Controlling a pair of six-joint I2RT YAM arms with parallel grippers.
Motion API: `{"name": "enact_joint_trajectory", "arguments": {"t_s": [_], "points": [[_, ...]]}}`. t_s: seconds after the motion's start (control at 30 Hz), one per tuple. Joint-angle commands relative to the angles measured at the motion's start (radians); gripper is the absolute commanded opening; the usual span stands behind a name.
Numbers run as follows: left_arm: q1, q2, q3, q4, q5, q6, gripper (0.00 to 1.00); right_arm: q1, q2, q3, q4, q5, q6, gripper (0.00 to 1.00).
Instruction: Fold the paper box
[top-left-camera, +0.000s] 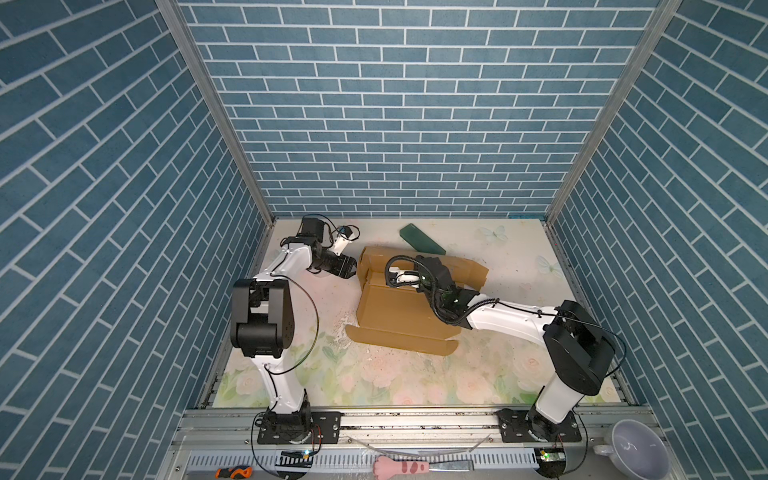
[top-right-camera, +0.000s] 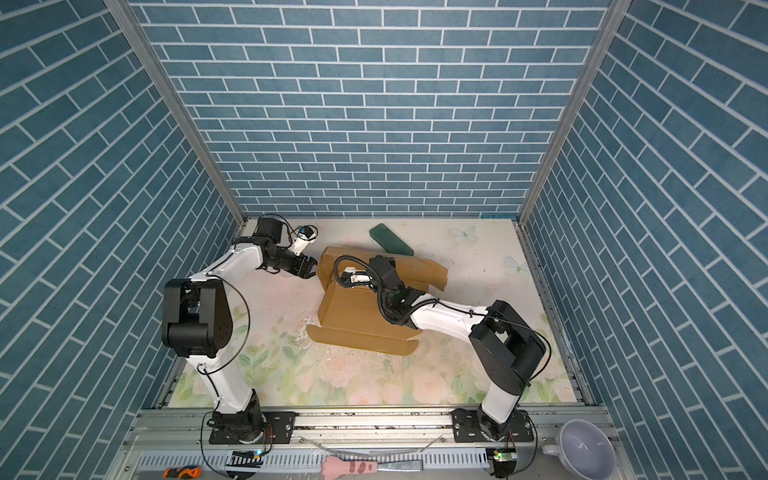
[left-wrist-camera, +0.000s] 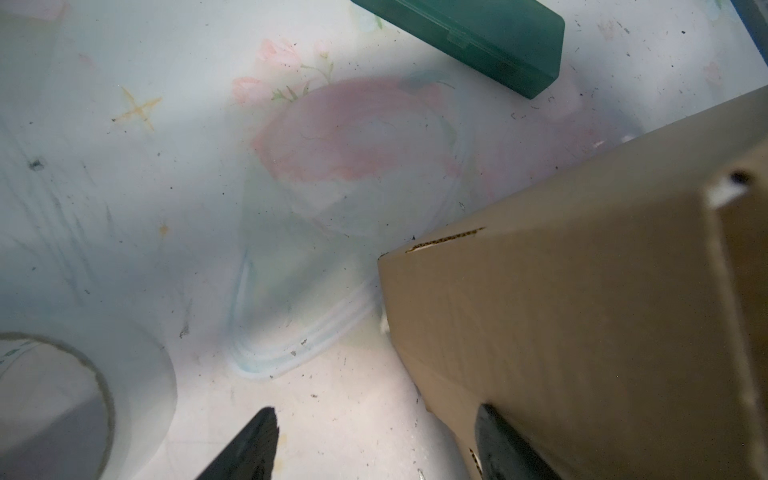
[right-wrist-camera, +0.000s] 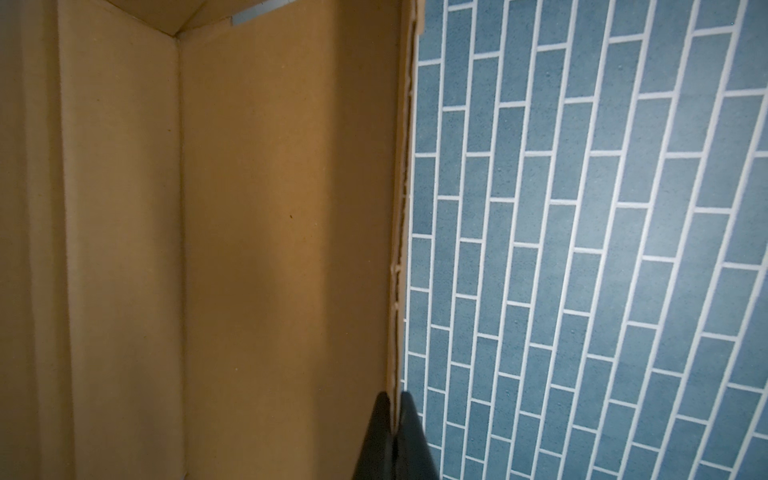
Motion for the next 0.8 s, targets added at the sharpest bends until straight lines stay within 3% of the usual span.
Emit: {"name": "enact_joint_trajectory", "arguments": {"t_s": [0.0,0.2,0.43,0.77], "points": [[0.013,-0.030,0.021,-0.050,0.012,0.014,0.78,0.015,0.028,-0.038,-0.001,0.003,-0.021,0.00],[0.034,-0.055,0.008,-0.009,0.079,-0.028,0.83,0.012,0.054,-0.050,0.067,0.021,-0.019,0.04],[0.040,-0.033,0.018,0.025,0.120,-0.050,0.83,0.002,0.224,-0.064,0.498,0.100,-0.221,0.00],[0.079,-0.023,0.033,-0.004,0.122,-0.012,0.84,0.003,0.326,-0.070,0.602,0.140,-0.258,0.00]]}}
